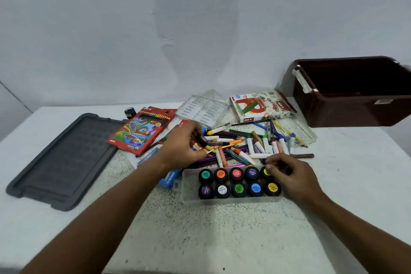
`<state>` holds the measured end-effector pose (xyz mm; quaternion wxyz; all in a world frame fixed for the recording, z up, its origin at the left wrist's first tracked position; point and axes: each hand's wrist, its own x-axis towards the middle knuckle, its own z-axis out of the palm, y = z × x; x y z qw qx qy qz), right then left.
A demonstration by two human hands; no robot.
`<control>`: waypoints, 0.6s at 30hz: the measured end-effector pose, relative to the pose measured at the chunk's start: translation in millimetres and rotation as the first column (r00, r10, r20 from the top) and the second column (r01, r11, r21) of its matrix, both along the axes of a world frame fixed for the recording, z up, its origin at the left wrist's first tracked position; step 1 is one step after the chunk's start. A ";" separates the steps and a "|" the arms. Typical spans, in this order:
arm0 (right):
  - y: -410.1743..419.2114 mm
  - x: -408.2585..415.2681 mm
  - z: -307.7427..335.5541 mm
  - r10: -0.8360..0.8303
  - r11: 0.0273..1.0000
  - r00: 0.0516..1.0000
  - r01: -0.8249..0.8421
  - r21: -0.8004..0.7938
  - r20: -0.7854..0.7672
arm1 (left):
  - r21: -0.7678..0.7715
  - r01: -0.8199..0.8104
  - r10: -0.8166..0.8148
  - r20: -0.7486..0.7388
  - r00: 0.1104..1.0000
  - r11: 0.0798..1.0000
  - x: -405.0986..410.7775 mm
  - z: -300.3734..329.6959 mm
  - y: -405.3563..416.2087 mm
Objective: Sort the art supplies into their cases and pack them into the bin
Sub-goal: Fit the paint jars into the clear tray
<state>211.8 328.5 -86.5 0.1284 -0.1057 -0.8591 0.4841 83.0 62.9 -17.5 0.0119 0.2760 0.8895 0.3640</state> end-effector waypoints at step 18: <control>-1.0 5.0 -2.9 0.063 0.992 0.997 -0.057 0.116 -0.046 | -0.251 0.005 -0.014 -0.033 0.999 0.968 44.5 -7.4 -38.6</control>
